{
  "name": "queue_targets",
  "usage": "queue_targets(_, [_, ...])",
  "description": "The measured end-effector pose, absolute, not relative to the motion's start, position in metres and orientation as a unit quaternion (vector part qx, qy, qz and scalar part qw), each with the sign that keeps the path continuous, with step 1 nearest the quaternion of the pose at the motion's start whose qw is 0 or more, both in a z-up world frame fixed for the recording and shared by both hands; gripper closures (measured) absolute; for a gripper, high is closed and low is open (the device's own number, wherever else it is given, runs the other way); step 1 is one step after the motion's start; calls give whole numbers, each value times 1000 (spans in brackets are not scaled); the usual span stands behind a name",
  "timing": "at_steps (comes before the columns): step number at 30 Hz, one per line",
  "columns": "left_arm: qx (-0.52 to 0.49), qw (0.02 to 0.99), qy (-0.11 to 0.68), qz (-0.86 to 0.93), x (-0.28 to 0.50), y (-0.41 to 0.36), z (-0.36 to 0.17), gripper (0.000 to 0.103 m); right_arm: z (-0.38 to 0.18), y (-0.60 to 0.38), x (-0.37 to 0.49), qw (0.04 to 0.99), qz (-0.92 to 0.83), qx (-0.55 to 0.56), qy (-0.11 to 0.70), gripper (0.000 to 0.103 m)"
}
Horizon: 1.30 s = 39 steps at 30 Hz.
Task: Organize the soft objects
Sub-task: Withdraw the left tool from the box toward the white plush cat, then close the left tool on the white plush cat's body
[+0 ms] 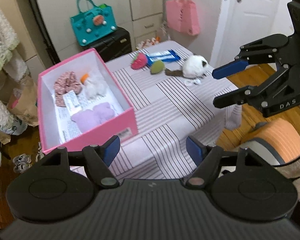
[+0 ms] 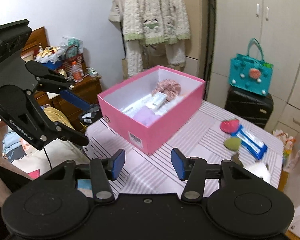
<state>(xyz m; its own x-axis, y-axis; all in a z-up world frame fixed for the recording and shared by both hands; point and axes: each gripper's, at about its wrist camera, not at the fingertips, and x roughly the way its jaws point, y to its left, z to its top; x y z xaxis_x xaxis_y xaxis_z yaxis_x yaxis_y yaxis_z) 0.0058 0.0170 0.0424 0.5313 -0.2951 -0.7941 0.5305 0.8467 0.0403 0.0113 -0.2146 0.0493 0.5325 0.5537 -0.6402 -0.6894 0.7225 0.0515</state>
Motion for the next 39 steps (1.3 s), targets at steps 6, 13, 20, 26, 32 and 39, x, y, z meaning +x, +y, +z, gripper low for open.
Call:
queue_targets(6, [158,849,441,-244,11,-3,22,30,27,-237,8,874,334,-87,342,45])
queue_targets(13, [173,837,448,-262,21,-25,7,27,1,-261,6,881,299,-83,358,41])
queue_targets(20, [191,823,456,-279,37,-48,-12,27,-23,-286,17,889,281,-68,355,40])
queue_targets(26, [167,834,429,-302,51,-64,-24,27,-50,-296,27,910,244,-86,324,38])
queue_targets(32, [126,844,399,-336,74,-85,-32,27,-69,-307,46,922,232,-69,301,36])
queue_targets(39, [71,851,383,-352,107,-108,-46,26,-81,-315,60,934,205,-86,279,29])
